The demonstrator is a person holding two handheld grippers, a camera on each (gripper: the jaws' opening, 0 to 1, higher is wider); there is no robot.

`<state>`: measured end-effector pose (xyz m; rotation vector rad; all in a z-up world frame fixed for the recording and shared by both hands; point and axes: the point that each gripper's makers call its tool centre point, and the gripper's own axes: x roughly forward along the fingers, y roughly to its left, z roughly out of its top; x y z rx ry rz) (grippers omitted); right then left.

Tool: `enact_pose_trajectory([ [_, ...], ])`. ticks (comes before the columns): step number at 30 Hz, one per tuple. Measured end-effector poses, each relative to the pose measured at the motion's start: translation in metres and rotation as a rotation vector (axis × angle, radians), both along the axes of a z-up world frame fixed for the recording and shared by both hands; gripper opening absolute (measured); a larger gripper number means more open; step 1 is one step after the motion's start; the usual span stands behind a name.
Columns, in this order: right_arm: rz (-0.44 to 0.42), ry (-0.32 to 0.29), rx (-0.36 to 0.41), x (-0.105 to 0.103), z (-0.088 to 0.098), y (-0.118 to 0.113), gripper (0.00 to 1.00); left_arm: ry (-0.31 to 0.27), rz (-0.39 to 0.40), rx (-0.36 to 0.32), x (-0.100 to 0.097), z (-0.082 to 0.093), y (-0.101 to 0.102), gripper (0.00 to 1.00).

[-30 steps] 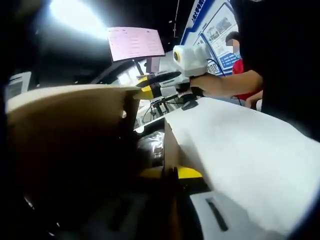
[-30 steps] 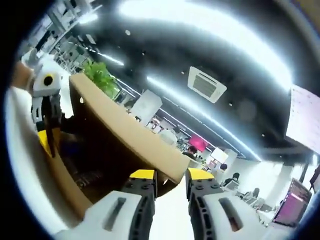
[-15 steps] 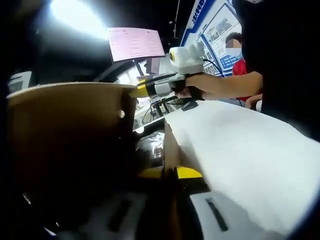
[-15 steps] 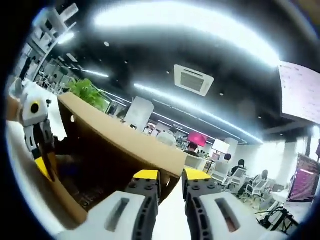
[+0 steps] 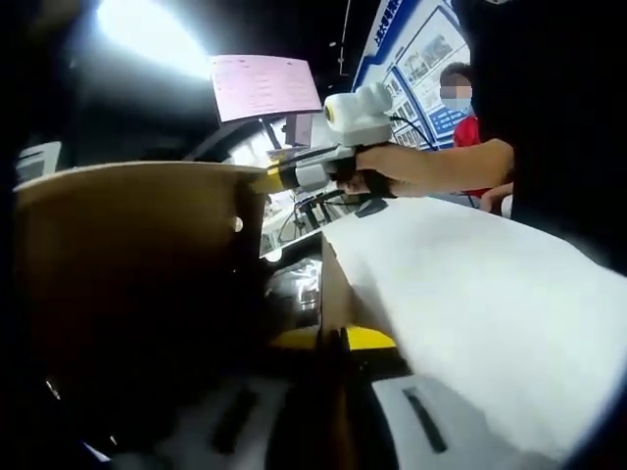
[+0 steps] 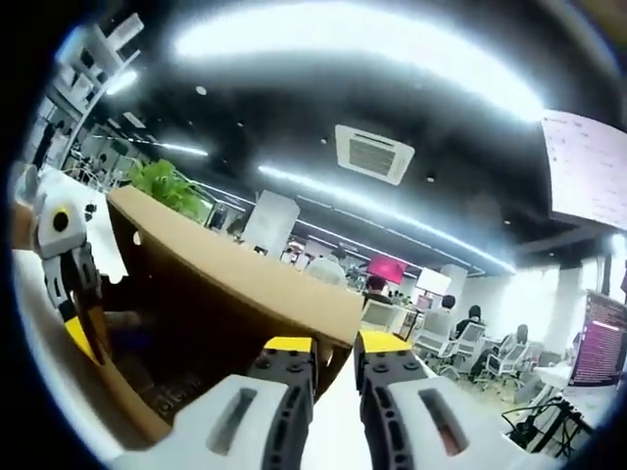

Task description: Operate the shoe box by opening the lid, removing the specified soft item, and placing it in the target area until the item is outside and the box remains undamaged.

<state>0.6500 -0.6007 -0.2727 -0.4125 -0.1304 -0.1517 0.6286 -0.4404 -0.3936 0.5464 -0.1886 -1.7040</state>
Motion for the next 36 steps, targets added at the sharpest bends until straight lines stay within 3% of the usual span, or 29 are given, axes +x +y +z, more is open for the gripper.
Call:
enact_pose_trajectory([
  [29,-0.001,0.043,0.080,0.029,-0.014,-0.010,0.10,-0.006,-0.004,-0.003,0.000,-0.002,0.000,0.06],
  [36,0.006,0.049,0.080,0.040,-0.006,-0.013,0.10,-0.005,-0.004,-0.003,0.000,-0.002,-0.001,0.06],
])
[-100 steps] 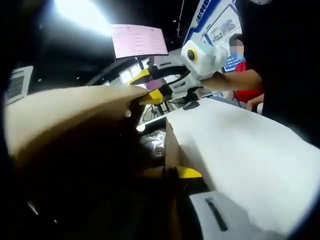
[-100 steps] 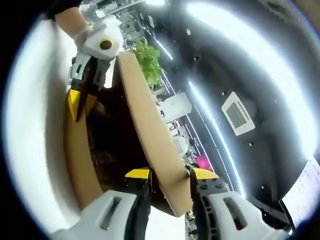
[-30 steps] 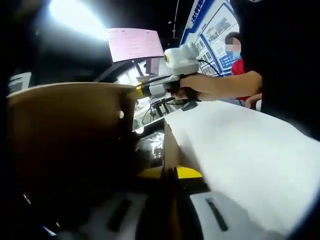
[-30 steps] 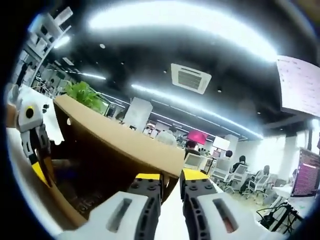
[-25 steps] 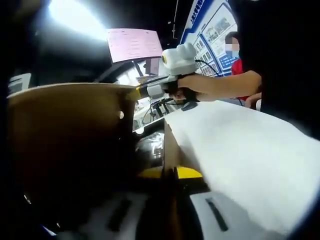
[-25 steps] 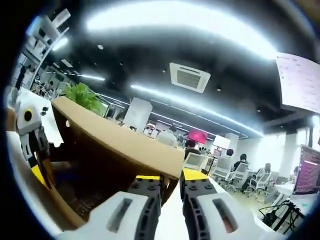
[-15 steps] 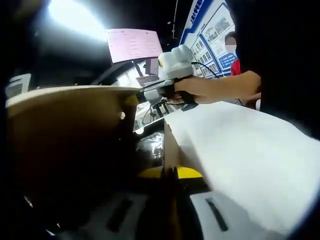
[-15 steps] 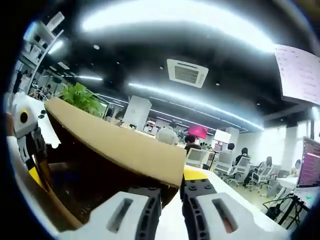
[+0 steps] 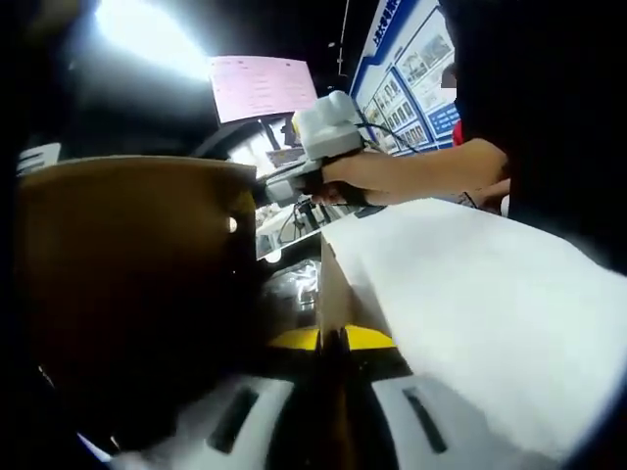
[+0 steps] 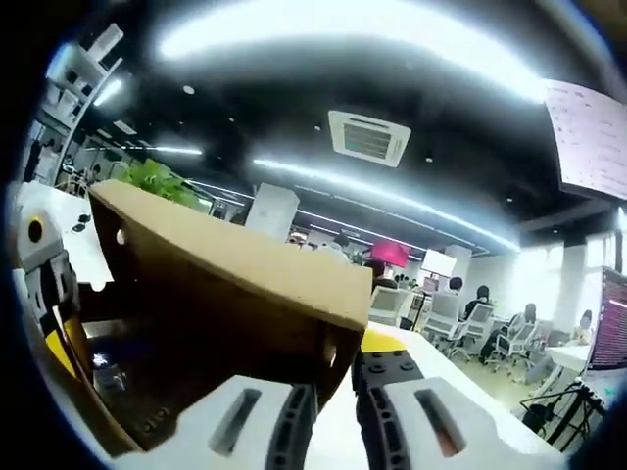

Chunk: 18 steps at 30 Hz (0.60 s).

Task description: Operate the shoe box by opening the lid, removing the specified soft item, and placing it in the target area until the item is outside and the box remains undamaged.

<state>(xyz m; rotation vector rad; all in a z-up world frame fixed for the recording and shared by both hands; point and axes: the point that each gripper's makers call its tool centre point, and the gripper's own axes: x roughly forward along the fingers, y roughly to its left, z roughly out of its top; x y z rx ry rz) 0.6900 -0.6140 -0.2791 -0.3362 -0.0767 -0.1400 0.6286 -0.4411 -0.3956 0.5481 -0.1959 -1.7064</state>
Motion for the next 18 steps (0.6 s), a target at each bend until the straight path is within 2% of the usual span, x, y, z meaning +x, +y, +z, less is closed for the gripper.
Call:
enact_pose_trajectory([
  [16,-0.003,0.044,0.051,0.018,-0.012,-0.008,0.06,0.001,0.001,-0.002,0.000,0.001,-0.001,0.06],
  [18,-0.009,0.068,0.051,0.024,-0.016,-0.010,0.05,0.001,0.001,-0.002,0.000,0.001,-0.001,0.06],
])
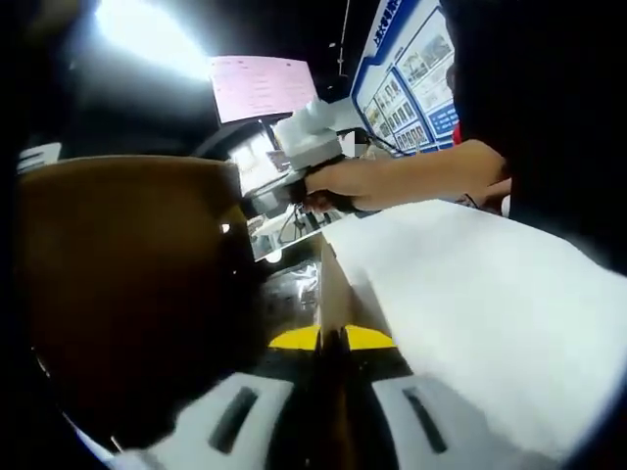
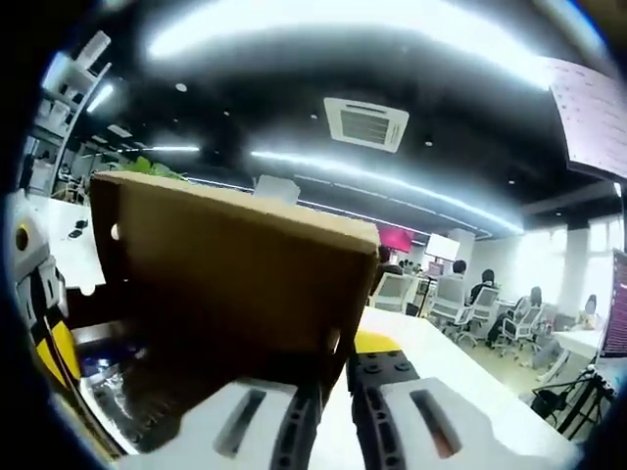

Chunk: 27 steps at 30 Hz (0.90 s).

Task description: Operate the shoe box by opening the lid, removing the specified soft item, and placing it in the target area until the item is outside and the box remains undamaged.

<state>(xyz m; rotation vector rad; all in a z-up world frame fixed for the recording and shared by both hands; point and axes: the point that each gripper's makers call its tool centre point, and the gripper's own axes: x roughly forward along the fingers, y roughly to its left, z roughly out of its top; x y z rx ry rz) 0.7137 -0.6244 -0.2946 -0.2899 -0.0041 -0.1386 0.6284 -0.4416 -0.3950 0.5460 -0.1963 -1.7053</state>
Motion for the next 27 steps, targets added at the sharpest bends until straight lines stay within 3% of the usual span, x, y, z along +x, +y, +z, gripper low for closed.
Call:
enact_pose_trajectory([
  [12,-0.005,0.062,0.024,0.002,-0.023,-0.002,0.02,0.000,0.001,0.000,0.000,0.000,0.000,0.06],
  [27,0.002,0.082,0.089,0.007,-0.032,-0.002,0.01,0.002,0.000,0.001,0.001,0.000,0.001,0.06],
])
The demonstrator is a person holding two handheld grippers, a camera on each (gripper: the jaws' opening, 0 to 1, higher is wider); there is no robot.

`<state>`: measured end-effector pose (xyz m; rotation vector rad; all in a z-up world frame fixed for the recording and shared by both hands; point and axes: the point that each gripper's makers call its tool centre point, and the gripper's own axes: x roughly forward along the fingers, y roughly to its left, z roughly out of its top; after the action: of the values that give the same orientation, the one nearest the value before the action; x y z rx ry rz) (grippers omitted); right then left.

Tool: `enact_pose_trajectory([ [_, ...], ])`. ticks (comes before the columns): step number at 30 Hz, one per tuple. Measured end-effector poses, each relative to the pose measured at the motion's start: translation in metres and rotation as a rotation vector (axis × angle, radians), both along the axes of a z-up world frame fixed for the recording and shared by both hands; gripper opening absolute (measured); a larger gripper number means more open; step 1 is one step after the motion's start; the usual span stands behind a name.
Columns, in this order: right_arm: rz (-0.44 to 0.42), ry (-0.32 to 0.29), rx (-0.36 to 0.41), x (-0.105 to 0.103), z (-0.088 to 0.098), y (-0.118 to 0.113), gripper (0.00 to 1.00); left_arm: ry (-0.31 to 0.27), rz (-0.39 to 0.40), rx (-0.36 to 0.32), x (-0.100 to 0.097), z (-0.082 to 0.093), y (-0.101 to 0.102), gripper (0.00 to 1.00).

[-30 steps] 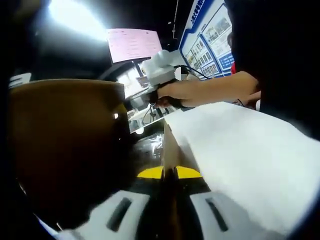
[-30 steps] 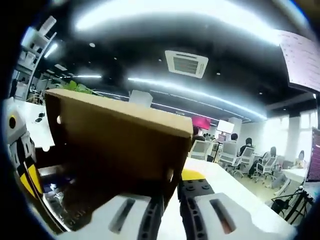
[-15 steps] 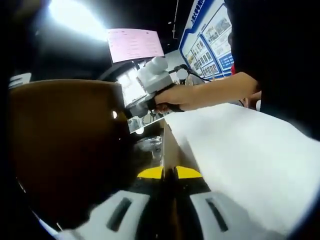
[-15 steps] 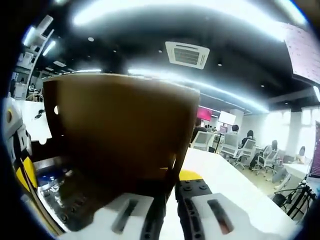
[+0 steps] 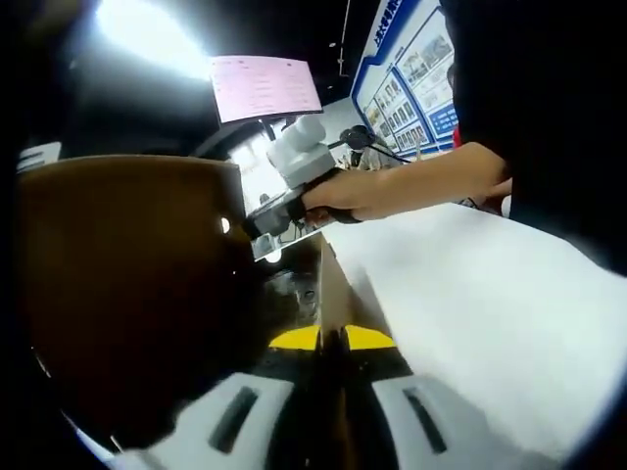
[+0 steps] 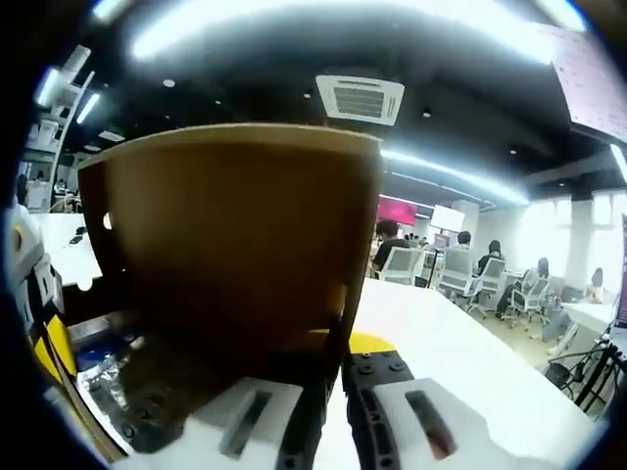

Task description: Operate the shoe box by opening the lid, removing the specified soft item, and placing it in the target area until the item is outside and the box remains undamaged.

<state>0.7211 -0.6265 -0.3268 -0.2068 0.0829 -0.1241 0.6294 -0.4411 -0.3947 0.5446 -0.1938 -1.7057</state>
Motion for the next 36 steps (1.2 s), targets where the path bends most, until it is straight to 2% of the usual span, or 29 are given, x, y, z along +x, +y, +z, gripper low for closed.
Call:
enact_pose_trajectory([
  [6,0.005,0.028,0.012,0.003,-0.009,0.000,0.01,0.000,0.000,0.000,0.000,0.000,0.000,0.06],
  [13,0.000,0.046,0.030,0.006,-0.006,-0.001,0.01,0.000,-0.001,0.001,0.000,0.001,0.000,0.06],
  [36,-0.021,0.040,0.047,0.022,-0.008,-0.004,0.01,0.000,0.000,0.001,0.000,0.000,0.000,0.06],
])
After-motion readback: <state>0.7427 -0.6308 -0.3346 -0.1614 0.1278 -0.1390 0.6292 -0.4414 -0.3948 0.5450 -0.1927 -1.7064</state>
